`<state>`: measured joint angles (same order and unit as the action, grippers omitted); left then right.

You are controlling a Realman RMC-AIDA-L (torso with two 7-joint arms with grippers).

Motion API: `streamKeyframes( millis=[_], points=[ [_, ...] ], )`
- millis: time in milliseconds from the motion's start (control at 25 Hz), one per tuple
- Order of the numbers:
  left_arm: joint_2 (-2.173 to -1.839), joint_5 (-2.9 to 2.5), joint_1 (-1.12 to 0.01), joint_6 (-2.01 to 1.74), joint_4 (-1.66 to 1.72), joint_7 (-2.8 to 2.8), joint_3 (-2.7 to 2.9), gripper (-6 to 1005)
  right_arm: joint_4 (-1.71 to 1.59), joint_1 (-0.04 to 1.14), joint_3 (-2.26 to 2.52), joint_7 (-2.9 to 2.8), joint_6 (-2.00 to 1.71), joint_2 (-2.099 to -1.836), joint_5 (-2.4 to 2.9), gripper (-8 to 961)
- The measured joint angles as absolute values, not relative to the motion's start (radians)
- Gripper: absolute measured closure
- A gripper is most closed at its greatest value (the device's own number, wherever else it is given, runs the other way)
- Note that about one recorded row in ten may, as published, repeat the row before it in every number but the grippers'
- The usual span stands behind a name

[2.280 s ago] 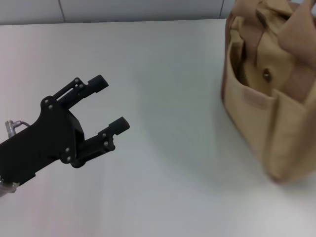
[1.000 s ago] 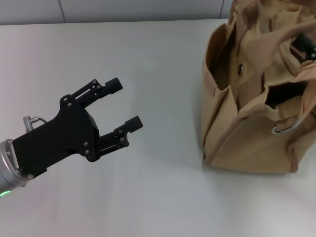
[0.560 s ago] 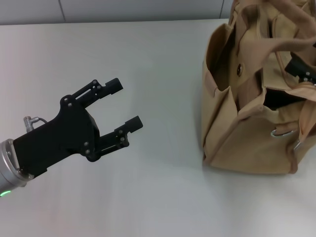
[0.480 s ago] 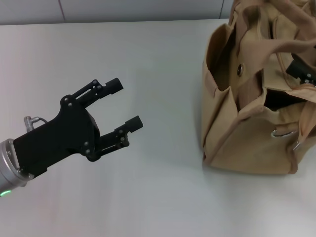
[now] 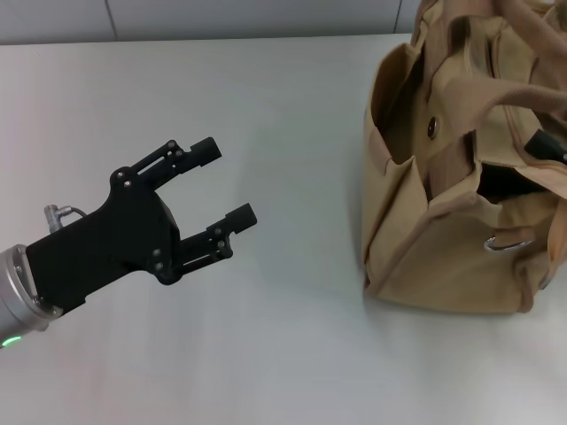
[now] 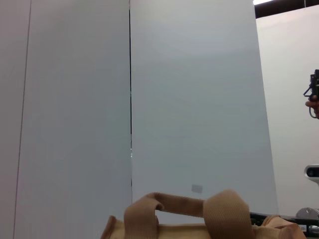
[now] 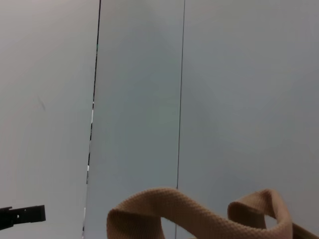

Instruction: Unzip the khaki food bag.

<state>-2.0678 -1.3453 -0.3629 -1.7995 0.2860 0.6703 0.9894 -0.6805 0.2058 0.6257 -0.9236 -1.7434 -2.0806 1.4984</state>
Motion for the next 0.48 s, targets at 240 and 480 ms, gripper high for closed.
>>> streamKeyframes(
  millis=[240, 480],
  points=[
    [-2.068, -1.345, -0.367, -1.796, 0.285, 0.67, 0.989, 212, -0.64, 0.198, 0.623, -0.847, -1.753, -2.082, 1.493, 159],
    [-2.068, -1.345, -0.367, -1.792, 0.285, 0.671, 0.991, 213, -0.587, 0.204, 0.56, -0.802, -1.753, -2.083, 1.488, 158]
  ],
)
